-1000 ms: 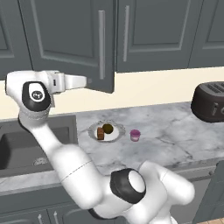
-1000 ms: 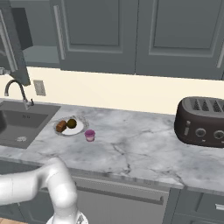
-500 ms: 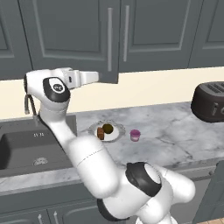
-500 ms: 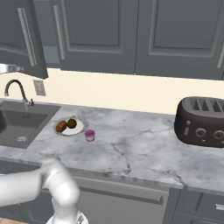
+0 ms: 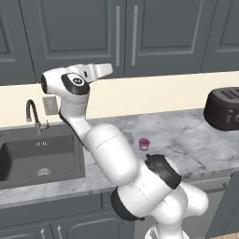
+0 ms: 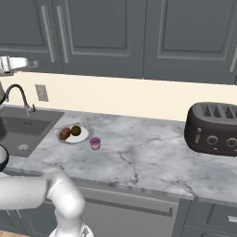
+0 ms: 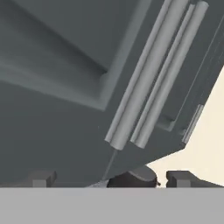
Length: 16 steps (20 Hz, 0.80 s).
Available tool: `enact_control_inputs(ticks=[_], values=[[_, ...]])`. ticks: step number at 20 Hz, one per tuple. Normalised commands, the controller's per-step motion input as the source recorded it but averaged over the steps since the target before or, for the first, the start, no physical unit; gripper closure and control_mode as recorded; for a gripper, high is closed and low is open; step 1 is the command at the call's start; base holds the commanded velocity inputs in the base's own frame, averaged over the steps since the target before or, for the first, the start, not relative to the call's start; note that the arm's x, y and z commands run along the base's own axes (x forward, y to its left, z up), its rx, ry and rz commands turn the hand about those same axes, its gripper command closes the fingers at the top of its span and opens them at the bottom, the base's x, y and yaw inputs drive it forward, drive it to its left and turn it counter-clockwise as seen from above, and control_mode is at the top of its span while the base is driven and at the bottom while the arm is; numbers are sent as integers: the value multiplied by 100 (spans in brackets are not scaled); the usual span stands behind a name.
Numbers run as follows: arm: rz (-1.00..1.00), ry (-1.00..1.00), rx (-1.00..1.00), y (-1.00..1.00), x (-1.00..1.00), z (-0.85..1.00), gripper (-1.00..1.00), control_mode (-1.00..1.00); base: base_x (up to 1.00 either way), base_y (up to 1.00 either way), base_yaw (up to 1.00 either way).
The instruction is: Pick the avocado and bread from the counter and place them on the plate. Then pick the jam from the cabinet and place it next to the plate. Lastly close the cabinet door.
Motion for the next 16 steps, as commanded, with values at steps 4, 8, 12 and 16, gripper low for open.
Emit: enact_control_inputs(ticks=[4, 8, 12, 16], values=[[7, 0, -7, -44, 69, 24, -100, -100, 0, 0, 0], [8, 0, -9, -35, 59, 6, -100, -100, 0, 0, 0], [8, -1, -8, -32, 23, 0, -100, -100, 0, 0, 0], [5, -12, -10, -38, -44, 0, -100, -100, 0, 0, 0]])
